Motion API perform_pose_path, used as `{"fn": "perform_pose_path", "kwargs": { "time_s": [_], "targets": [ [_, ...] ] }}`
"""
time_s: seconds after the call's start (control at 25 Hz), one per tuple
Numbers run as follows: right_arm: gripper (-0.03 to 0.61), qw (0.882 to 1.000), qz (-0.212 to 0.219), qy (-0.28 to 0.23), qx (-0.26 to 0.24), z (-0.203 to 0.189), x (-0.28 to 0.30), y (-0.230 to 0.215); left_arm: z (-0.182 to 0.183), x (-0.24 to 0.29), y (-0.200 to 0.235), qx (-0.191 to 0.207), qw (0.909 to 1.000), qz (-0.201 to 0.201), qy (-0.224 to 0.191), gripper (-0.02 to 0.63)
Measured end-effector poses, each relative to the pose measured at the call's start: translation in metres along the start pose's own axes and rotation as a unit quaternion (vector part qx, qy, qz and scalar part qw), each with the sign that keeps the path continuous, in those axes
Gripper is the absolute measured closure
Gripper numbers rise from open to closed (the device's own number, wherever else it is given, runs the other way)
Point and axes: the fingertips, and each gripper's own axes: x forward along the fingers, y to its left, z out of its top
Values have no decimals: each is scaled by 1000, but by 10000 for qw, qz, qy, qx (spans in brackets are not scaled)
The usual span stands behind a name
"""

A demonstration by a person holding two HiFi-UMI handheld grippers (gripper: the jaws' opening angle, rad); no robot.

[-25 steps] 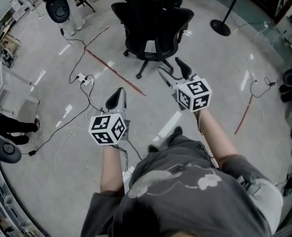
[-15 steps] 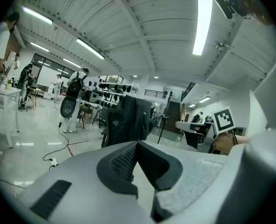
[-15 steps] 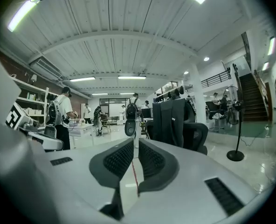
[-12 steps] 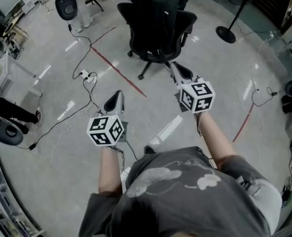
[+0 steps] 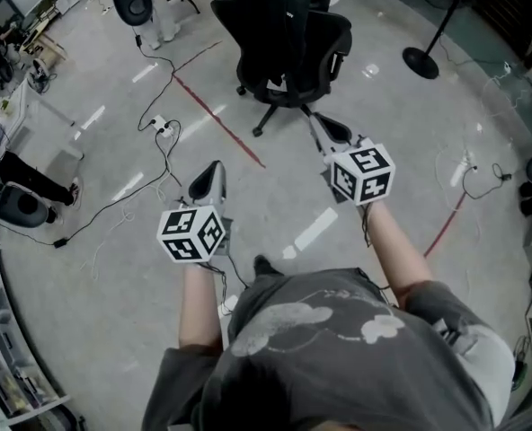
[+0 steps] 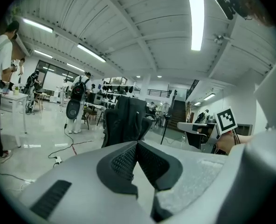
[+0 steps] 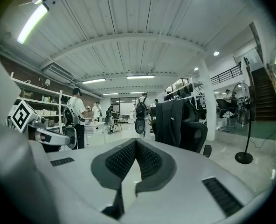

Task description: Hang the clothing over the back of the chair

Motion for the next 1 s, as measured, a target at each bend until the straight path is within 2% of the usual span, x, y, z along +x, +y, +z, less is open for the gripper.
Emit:
{"fn": "perform_pose_path", "kwargs": {
  "time_s": [0.36, 0.68, 1.0],
  "targets": [
    [588, 9992, 398, 68, -1, -22, -50, -9, -24, -20, -55, 18, 9997, 250, -13, 612],
    [588, 9979, 641, 115, -28, -26, -91, -16, -29, -34, -100, 71, 9992, 400, -30, 612],
    [588, 9961, 870, 161, -76, -48, -141, -11, -59, -54, -142, 57, 9989, 464, 11, 612]
  ]
}}
